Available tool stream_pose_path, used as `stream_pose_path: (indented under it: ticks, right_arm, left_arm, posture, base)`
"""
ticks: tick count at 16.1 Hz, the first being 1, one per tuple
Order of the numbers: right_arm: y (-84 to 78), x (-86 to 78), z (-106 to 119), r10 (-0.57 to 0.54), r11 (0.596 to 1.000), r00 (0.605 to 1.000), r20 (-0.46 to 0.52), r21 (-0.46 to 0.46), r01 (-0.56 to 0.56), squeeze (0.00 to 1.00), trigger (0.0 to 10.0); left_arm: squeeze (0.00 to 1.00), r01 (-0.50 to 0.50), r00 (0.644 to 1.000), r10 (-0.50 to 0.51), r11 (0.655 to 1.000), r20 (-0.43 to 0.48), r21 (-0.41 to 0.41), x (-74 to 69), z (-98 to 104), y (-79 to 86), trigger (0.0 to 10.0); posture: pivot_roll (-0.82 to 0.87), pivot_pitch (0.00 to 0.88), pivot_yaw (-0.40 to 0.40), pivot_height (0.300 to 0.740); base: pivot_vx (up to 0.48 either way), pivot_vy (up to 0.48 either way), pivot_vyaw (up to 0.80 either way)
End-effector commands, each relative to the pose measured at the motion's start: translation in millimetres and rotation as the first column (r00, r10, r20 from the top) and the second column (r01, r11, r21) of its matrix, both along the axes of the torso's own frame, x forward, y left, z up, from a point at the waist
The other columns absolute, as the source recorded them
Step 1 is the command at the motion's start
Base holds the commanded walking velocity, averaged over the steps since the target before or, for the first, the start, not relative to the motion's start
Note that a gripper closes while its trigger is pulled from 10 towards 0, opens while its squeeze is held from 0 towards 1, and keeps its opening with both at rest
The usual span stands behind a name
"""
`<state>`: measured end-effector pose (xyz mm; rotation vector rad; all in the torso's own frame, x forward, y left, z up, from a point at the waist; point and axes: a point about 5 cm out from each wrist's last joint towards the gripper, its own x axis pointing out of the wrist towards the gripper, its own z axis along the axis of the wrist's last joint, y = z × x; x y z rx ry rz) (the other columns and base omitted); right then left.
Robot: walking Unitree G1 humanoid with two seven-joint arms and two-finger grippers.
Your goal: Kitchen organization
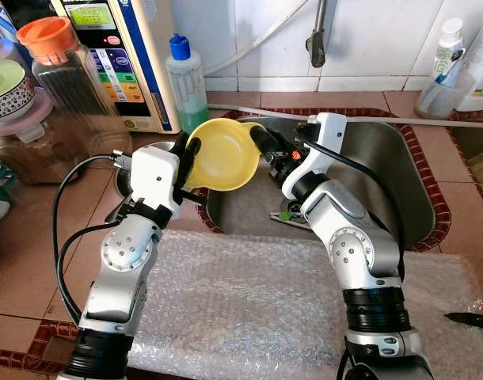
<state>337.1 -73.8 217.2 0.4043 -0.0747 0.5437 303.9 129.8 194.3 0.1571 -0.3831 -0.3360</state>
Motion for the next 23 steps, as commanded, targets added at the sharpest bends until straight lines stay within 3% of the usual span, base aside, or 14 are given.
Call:
stream_pose_path:
  ticks: [1, 3, 4, 9, 13, 14, 15, 16, 20, 23]
  right_arm:
    - [-12.5, 4.2, -3.0, -0.096, 0.995, 0.995, 0.017, -0.037, 0.096, 0.00, 0.0]
    - [-25.7, 1.2, 10.4, -0.187, 0.973, 0.967, 0.172, -0.104, 0.206, 0.00, 0.0]
    - [-27.1, -0.8, 12.4, -0.191, 0.971, 0.963, 0.190, -0.108, 0.214, 0.00, 0.0]
    - [-36.3, -6.1, 12.7, -0.197, 0.965, 0.956, 0.217, -0.131, 0.228, 0.00, 0.0]
    - [-25.4, -5.9, 16.4, -0.117, 0.976, 0.969, 0.218, -0.154, 0.152, 0.00, 0.0]
    - [-24.6, -5.3, 16.4, -0.113, 0.977, 0.970, 0.215, -0.152, 0.148, 0.00, 0.0]
    - [-24.3, -4.5, 15.9, -0.113, 0.977, 0.971, 0.211, -0.153, 0.147, 0.00, 0.0]
    - [-24.7, -4.0, 13.4, -0.116, 0.977, 0.973, 0.202, -0.152, 0.148, 0.00, 0.0]
    - [-26.0, -4.1, 11.9, -0.128, 0.974, 0.972, 0.196, -0.158, 0.160, 0.00, 0.0]
    - [-39.4, 0.7, 6.6, -0.219, 0.955, 0.960, 0.177, -0.163, 0.248, 0.00, 0.0]
  left_arm:
    - [0.00, 0.051, 0.997, -0.050, 0.999, 0.065, -0.013, -5.0, 14.0, -5.1, 0.0]
    - [0.00, 0.023, 0.998, -0.023, 1.000, 0.064, 0.000, -3.5, 13.3, 0.9, 0.0]
    - [0.00, 0.011, 0.998, -0.010, 1.000, 0.064, -0.004, -2.8, 13.8, 3.8, 0.0]
    - [0.00, -0.022, 0.997, 0.023, 1.000, 0.070, -0.016, 5.7, 15.1, 8.9, 0.0]
    - [0.00, -0.025, 0.997, 0.028, 0.999, 0.066, -0.042, 7.5, 13.3, 3.9, 0.0]
    - [0.00, -0.023, 0.998, 0.026, 0.999, 0.065, -0.042, 7.5, 12.3, 3.3, 1.6]
    - [0.00, -0.011, 0.998, 0.015, 0.998, 0.056, -0.060, 7.1, 10.3, 2.6, 10.0]
    - [1.00, -0.003, 0.999, 0.008, 0.996, 0.052, -0.087, 5.6, 8.9, 2.5, 10.0]
    - [1.00, 0.031, 0.998, -0.025, 0.994, 0.055, -0.100, 4.8, 8.8, -0.8, 10.0]
    - [1.00, 0.060, 0.997, -0.055, 0.993, 0.054, -0.106, 3.4, 8.2, -7.1, 10.0]
  posture:
    - [-0.19, 0.150, 0.094, 0.740]
    - [-0.18, 0.135, 0.095, 0.740]
    - [-0.18, 0.134, 0.094, 0.740]
    - [-0.23, 0.146, 0.076, 0.740]
    - [-0.24, 0.148, 0.058, 0.740]
    - [-0.24, 0.147, 0.056, 0.740]
    - [-0.24, 0.147, 0.053, 0.740]
    - [-0.24, 0.142, 0.050, 0.740]
    - [-0.25, 0.151, 0.052, 0.740]
    - [-0.25, 0.145, 0.057, 0.740]
  base:
    - [0.000, 0.000, 0.00]
    - [0.000, 0.000, 0.00]
    - [0.000, 0.000, 0.00]
    - [0.000, 0.000, 0.00]
    - [0.000, 0.000, 0.00]
    - [0.000, 0.000, 0.00]
    - [0.000, 0.000, 0.00]
    - [0.000, 0.000, 0.00]
    - [0.000, 0.000, 0.00]
    - [0.000, 0.000, 0.00]
